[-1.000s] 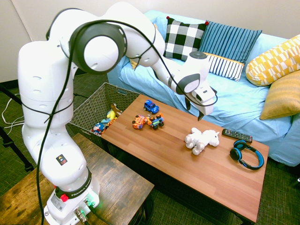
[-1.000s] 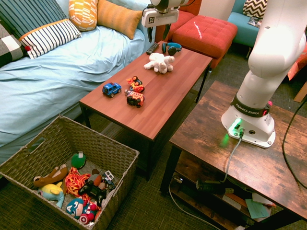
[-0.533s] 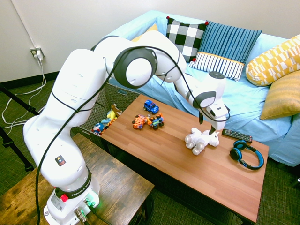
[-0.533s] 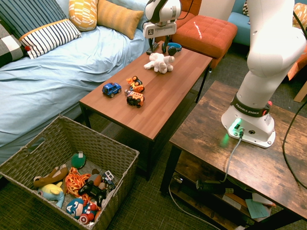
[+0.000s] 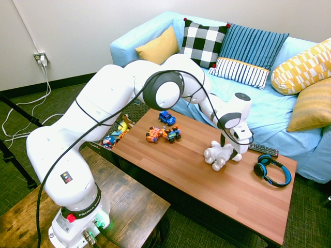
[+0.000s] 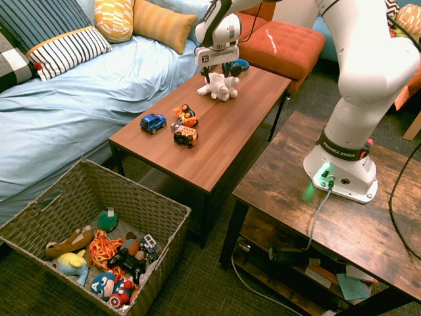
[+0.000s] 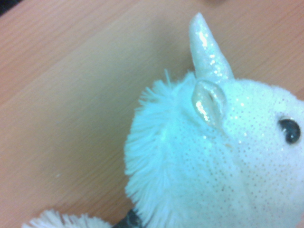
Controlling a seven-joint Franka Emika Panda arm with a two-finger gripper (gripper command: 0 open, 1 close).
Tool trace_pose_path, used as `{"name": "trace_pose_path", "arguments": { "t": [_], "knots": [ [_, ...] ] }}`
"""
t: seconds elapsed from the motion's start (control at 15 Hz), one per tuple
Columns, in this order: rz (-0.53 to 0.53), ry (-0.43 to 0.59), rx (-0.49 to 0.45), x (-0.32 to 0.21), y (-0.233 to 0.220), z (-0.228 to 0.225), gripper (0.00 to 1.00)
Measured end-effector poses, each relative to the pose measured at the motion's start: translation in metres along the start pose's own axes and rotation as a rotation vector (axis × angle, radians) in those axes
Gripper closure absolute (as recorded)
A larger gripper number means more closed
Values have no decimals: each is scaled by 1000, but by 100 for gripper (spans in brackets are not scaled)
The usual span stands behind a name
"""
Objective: Put the stuffed toy in the basket
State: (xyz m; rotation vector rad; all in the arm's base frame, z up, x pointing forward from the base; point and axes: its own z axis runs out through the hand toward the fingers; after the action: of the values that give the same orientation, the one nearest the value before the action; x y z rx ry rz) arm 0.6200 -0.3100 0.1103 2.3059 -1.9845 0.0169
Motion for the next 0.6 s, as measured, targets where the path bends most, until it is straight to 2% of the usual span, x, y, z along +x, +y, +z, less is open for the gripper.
{"name": "trace_pose_path", "arguments": {
  "t": [0.6],
  "knots": [
    [19, -32, -21, 0, 1, 7, 100]
  ]
}}
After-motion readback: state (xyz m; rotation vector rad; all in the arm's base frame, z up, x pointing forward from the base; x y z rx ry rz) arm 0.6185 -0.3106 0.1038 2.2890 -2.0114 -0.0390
